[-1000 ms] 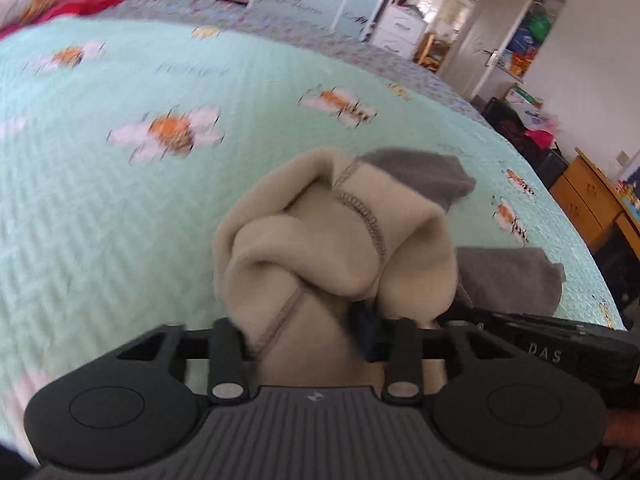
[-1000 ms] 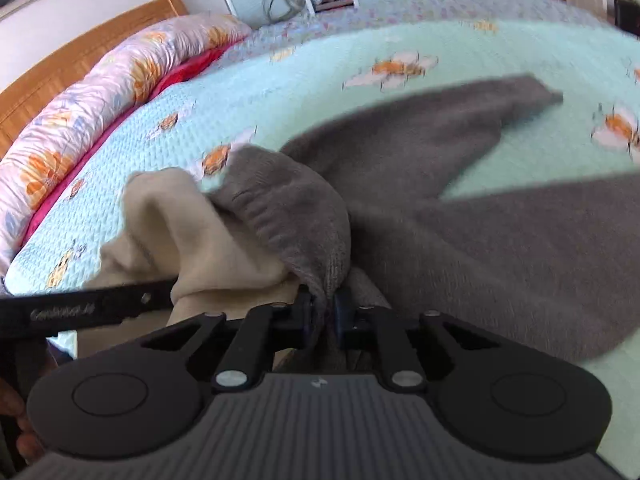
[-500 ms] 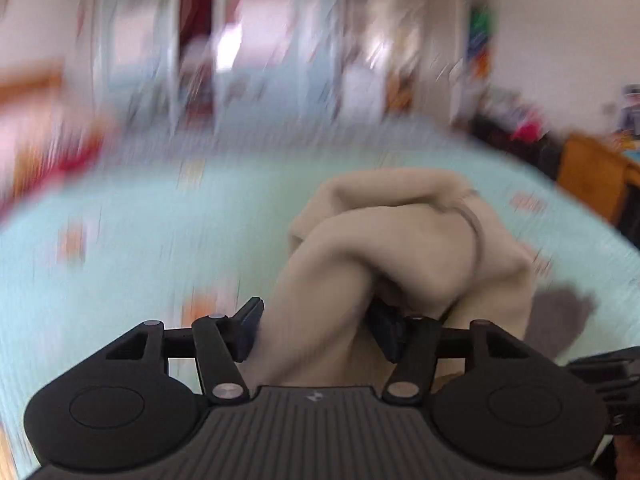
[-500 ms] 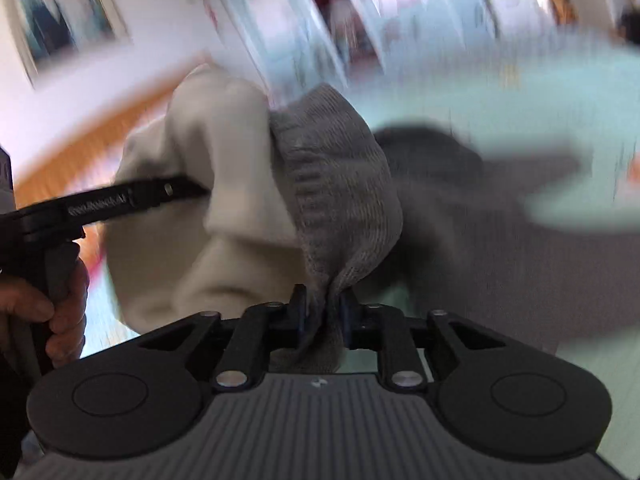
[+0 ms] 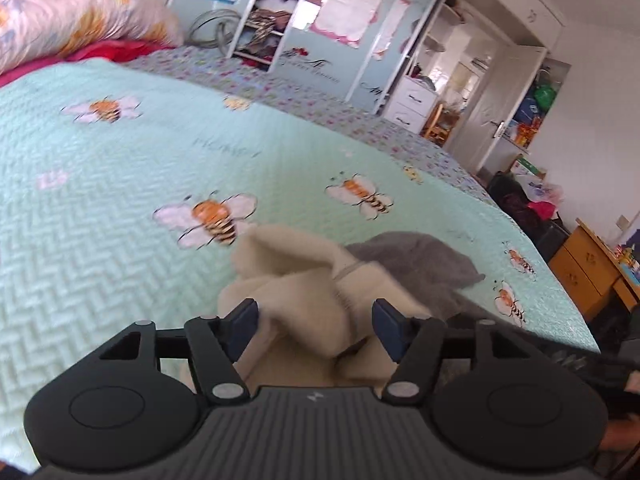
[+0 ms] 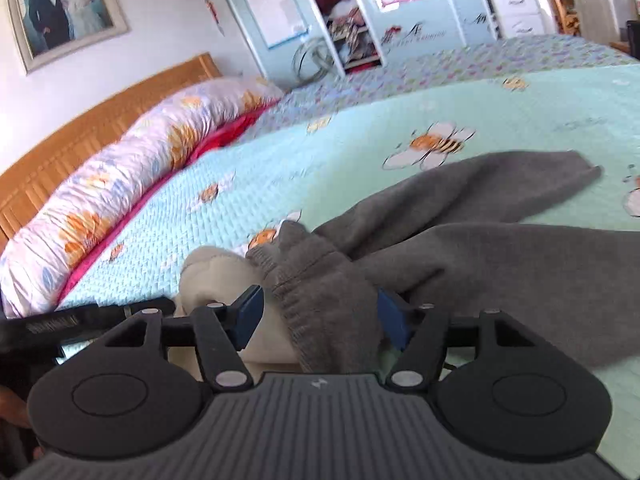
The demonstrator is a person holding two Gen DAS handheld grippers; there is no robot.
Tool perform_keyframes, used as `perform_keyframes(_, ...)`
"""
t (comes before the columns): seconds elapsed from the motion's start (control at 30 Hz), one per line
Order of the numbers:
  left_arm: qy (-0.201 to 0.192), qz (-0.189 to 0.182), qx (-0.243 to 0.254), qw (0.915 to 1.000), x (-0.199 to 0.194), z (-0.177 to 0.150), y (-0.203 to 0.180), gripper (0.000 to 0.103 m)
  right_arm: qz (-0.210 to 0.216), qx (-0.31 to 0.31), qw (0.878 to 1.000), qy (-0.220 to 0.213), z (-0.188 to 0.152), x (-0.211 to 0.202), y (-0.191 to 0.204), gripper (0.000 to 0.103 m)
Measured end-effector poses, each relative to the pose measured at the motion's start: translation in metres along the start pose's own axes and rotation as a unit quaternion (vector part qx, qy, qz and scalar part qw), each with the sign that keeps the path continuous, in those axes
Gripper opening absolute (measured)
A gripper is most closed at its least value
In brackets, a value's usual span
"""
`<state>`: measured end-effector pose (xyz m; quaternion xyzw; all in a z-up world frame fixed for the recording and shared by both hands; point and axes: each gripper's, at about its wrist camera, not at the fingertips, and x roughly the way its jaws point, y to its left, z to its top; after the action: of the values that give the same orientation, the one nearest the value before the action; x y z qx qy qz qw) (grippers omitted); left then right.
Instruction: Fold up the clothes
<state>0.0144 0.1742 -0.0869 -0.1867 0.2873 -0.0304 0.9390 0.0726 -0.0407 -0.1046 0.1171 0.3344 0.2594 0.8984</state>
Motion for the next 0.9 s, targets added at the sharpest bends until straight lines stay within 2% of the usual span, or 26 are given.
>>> perform_keyframes(0.07, 0.024, 0.001, -0.007, 0.9997, 0.021, 0.006, 0.002, 0.070, -0.013, -0.018, 0.999, 0.034, -0.003, 0.020, 0.005, 0.068)
perform_keyframes(0.1, 0.038, 0.002, -0.012, 0.9992, 0.032, 0.008, 0.003, 0.072, -0.022, -0.031, 0.998, 0.054, -0.006, 0.031, 0.007, 0.064)
perform_keyframes(0.13, 0.051, 0.005, -0.029, 0.9983, 0.043, 0.007, 0.008, 0.072, -0.026, -0.037, 0.996, 0.070, -0.014, 0.036, 0.009, 0.032)
perform_keyframes(0.17, 0.056, 0.005, -0.044, 0.9974, 0.048, 0.003, 0.012, 0.072, -0.025, -0.041, 0.996, 0.082, -0.019, 0.039, 0.010, 0.026)
perform_keyframes(0.27, 0.058, -0.001, -0.077, 0.9953, 0.051, -0.008, 0.025, 0.069, -0.004, -0.064, 0.996, 0.058, -0.034, 0.018, 0.023, 0.026)
perform_keyframes(0.4, 0.051, -0.018, -0.097, 0.9938, 0.029, -0.019, 0.032, 0.037, 0.016, -0.110, 0.994, 0.026, -0.040, -0.016, 0.036, 0.026)
perform_keyframes(0.47, 0.047, -0.028, -0.097, 0.9938, 0.017, -0.023, 0.031, 0.035, 0.021, -0.105, 0.994, 0.010, -0.040, -0.034, 0.038, 0.026)
perform_keyframes(0.57, 0.040, -0.043, -0.097, 0.9935, -0.003, -0.030, 0.029, 0.035, 0.016, -0.062, 0.998, -0.009, -0.029, -0.043, 0.031, 0.026)
perform_keyframes(0.6, 0.038, -0.048, -0.097, 0.9934, -0.009, -0.032, 0.028, 0.034, 0.026, -0.049, 0.998, -0.010, -0.025, -0.046, 0.029, 0.026)
perform_keyframes(0.63, 0.036, -0.053, -0.097, 0.9932, -0.016, -0.034, 0.028, 0.031, 0.037, -0.060, 0.997, -0.015, -0.023, -0.049, 0.035, 0.026)
perform_keyframes(0.7, 0.031, -0.063, -0.097, 0.9928, -0.028, -0.039, 0.026, 0.031, 0.059, -0.083, 0.994, -0.026, -0.020, -0.056, 0.048, 0.026)
perform_keyframes(0.77, 0.027, -0.072, -0.097, 0.9923, -0.041, -0.043, 0.025, 0.031, 0.069, -0.121, 0.990, -0.015, -0.027, -0.052, 0.063, 0.026)
perform_keyframes(0.83, 0.024, -0.093, -0.082, 0.9920, -0.046, -0.037, 0.012, 0.040, 0.063, -0.135, 0.989, 0.021, -0.039, -0.040, 0.068, 0.026)
perform_keyframes(0.87, 0.033, -0.098, -0.080, 0.9913, -0.043, -0.034, 0.008, 0.053, 0.069, -0.123, 0.989, 0.033, -0.044, -0.039, 0.066, 0.026)
perform_keyframes(0.9, 0.048, -0.100, -0.082, 0.9904, -0.036, -0.031, 0.005, 0.060, 0.076, -0.111, 0.990, 0.045, -0.048, -0.038, 0.065, 0.026)
